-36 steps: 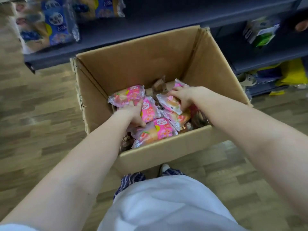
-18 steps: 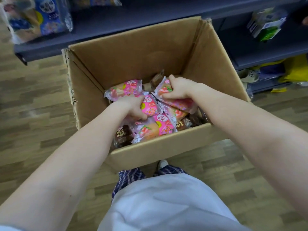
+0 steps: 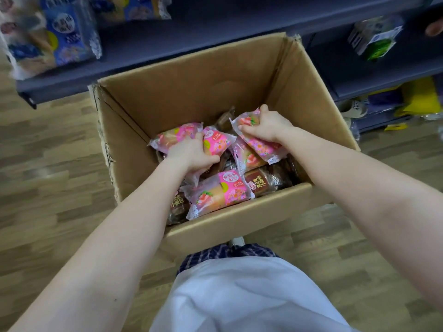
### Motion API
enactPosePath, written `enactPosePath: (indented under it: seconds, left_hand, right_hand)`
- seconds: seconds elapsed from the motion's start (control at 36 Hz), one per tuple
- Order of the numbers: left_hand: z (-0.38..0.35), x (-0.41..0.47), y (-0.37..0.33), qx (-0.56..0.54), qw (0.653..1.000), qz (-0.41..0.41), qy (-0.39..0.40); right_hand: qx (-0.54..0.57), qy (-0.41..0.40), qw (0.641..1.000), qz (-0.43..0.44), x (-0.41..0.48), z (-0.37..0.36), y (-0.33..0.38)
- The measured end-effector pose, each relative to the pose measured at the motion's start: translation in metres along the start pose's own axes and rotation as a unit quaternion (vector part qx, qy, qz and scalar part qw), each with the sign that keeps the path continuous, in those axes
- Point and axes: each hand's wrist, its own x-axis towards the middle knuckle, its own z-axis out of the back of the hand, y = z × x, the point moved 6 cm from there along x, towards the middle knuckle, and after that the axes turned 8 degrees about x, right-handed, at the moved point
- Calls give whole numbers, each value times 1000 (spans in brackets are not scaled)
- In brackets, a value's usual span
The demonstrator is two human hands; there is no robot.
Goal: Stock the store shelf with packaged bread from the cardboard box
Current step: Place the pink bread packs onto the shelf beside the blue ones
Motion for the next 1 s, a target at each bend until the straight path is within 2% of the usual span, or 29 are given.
enactPosePath:
  seconds: [0.14,0.28,0.53,0.72,0.86,1.0]
  left_hand:
    - [-4,-7,-1,-26,999,17,12]
    - [-25,-10,-1,-41,997,23,56]
    - [-17,-9,7,-14,999,8,45]
    - [6,-14,5,-14,998,35,42]
    - [38,-25,-13,-10,999,52,11]
    - [64,-41,-19,-51,994,93,-26]
  right_hand:
    - [8,8,1000,-9,-4,0,3]
    - [-35,44,998,-3,-2,-9,2]
    - [95,63,993,-18,5,-11,11]
    - [213,72,974,43,1,-12,34]
    - [179,56,975,118,-4,12,49]
    - [163,77,965,192,-2,54,73]
